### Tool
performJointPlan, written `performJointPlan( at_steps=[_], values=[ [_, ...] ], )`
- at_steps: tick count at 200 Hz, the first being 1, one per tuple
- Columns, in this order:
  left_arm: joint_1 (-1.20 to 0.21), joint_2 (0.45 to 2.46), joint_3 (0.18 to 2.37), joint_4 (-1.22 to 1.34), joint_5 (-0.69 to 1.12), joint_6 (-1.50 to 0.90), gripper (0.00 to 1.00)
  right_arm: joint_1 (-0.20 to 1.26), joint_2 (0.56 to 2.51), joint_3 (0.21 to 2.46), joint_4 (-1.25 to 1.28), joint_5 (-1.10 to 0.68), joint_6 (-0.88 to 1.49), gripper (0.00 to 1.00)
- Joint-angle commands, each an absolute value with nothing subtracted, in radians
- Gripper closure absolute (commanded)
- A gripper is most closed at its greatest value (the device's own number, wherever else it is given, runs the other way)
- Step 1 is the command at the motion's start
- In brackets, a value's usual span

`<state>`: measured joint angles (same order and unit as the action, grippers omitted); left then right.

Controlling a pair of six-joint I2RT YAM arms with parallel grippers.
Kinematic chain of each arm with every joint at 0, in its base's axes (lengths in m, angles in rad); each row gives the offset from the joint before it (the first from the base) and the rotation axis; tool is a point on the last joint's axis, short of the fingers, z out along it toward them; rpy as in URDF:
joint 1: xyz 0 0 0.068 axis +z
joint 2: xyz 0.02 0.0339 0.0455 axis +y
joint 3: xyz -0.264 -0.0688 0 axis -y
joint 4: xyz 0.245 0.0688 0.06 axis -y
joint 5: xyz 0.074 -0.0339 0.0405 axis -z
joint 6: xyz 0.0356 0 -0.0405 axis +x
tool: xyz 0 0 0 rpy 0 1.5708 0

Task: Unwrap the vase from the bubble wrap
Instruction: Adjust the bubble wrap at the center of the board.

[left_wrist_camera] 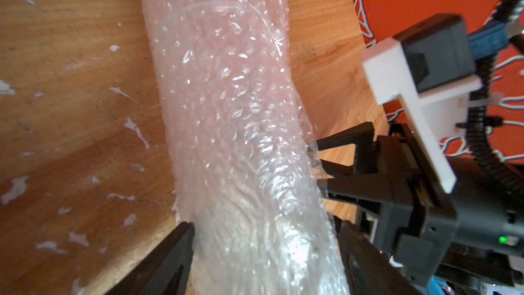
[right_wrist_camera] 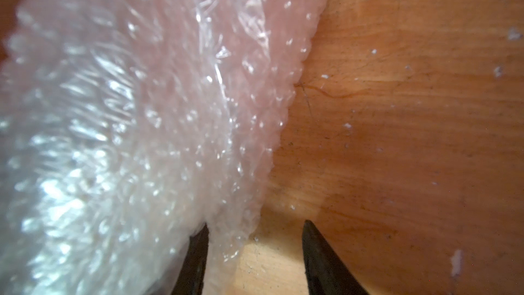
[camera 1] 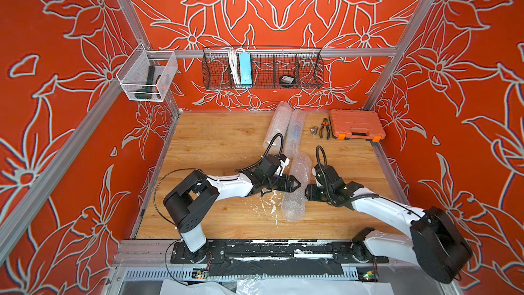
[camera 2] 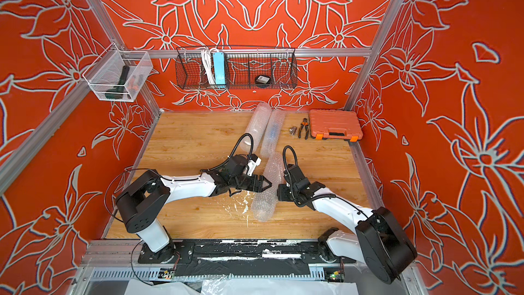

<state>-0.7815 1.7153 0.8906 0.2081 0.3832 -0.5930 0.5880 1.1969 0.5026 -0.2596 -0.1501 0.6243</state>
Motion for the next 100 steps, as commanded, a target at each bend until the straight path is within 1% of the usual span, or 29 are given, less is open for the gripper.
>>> performJointPlan(
  at_steps=[1, 18, 45, 63, 100],
  values=[
    [-0.814, 1.753, 0.920, 0.123, 0.367, -0.535, 0.25, 0.597, 1.158, 0.500, -0.310, -0.161, 0.633, 0.40],
    [-0.824, 1.754, 0.926, 0.090, 0.333, -0.522, 0.29, 0.595, 1.105, 0.516, -0.367, -0.125, 0.629, 0.34],
    [-0.827, 1.738, 0.906, 0.089, 0.330, -0.528, 0.35, 0.595, 1.001, 0.528, -0.425, -0.119, 0.630, 0.32],
    [-0.827, 1.725, 0.892, 0.098, 0.332, -0.535, 0.36, 0.595, 0.958, 0.535, -0.426, -0.174, 0.647, 0.31],
    [-0.827, 1.705, 0.878, 0.101, 0.326, -0.545, 0.37, 0.595, 0.958, 0.528, -0.367, -0.300, 0.695, 0.33]
  ],
)
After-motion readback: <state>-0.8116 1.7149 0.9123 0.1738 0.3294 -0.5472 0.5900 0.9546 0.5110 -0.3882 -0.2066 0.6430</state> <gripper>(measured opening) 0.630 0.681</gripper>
